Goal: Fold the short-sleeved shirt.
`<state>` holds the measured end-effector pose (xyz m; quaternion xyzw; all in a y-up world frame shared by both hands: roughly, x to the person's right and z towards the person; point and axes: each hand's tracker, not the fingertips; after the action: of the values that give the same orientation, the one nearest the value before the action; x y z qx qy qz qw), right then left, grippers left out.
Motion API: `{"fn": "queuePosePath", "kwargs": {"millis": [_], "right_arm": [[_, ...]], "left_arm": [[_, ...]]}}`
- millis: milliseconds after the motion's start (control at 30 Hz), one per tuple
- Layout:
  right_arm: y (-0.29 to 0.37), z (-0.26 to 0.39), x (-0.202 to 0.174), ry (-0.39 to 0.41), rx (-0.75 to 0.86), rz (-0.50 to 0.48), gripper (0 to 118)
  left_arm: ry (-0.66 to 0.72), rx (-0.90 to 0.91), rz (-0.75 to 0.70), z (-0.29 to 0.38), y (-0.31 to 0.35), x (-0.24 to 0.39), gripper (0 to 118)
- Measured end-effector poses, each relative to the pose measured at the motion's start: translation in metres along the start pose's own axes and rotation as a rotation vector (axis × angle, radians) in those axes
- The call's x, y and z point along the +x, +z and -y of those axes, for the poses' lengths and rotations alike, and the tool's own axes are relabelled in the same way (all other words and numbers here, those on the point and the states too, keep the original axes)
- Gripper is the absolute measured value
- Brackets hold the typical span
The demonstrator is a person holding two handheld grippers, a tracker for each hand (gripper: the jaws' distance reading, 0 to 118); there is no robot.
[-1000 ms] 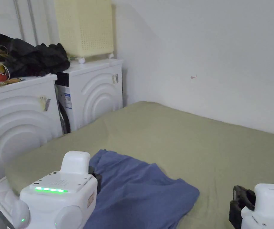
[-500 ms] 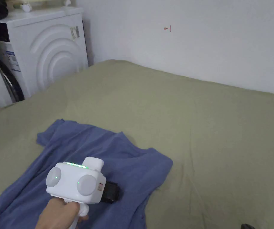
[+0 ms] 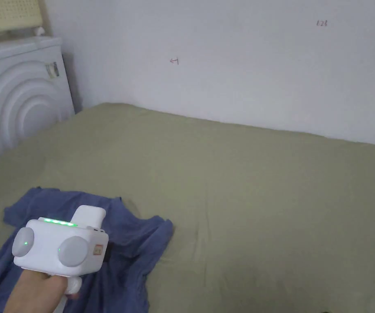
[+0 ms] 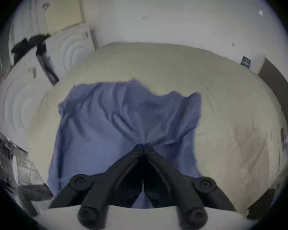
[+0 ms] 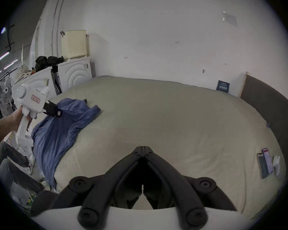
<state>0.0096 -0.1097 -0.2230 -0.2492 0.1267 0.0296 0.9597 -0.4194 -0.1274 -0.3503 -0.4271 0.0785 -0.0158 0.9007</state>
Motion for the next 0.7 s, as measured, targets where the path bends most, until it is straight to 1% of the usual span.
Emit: {"fn": "queuePosePath", "kwargs": {"millis": [33, 167, 233, 333, 433, 533, 600, 700], "right_arm": [[0.009, 0.0, 0.008, -0.015, 0.009, 0.008, 0], [0.044, 0.004, 0.037, -0.039, 0.037, 0.076, 0], [0.061, 0.006, 0.051, -0.058, 0.046, 0.108, 0], [0.084, 0.01, 0.072, -0.095, 0.069, 0.17, 0], [0.101, 0.015, 0.091, -0.121, 0.068, 0.22, 0], [0.108, 0.02, 0.107, -0.138, 0.056, 0.27, 0], [0.108, 0.025, 0.116, -0.151, 0.049, 0.286, 0], [0.105, 0.031, 0.127, -0.172, 0.031, 0.315, 0]], "left_arm": [[0.012, 0.032, 0.0, -0.005, 0.011, 0.01, 0], [0.004, 0.129, 0.115, -0.037, 0.058, 0.068, 0], [-0.049, 0.174, 0.159, -0.055, 0.079, 0.109, 0], [-0.173, 0.238, 0.218, -0.077, 0.106, 0.176, 0], [-0.209, 0.263, 0.366, -0.095, 0.123, 0.238, 0], [-0.259, 0.273, 0.483, -0.102, 0.126, 0.299, 0], [-0.277, 0.248, 0.569, -0.099, 0.121, 0.338, 0], [-0.325, 0.173, 0.625, -0.084, 0.089, 0.385, 0]]}}
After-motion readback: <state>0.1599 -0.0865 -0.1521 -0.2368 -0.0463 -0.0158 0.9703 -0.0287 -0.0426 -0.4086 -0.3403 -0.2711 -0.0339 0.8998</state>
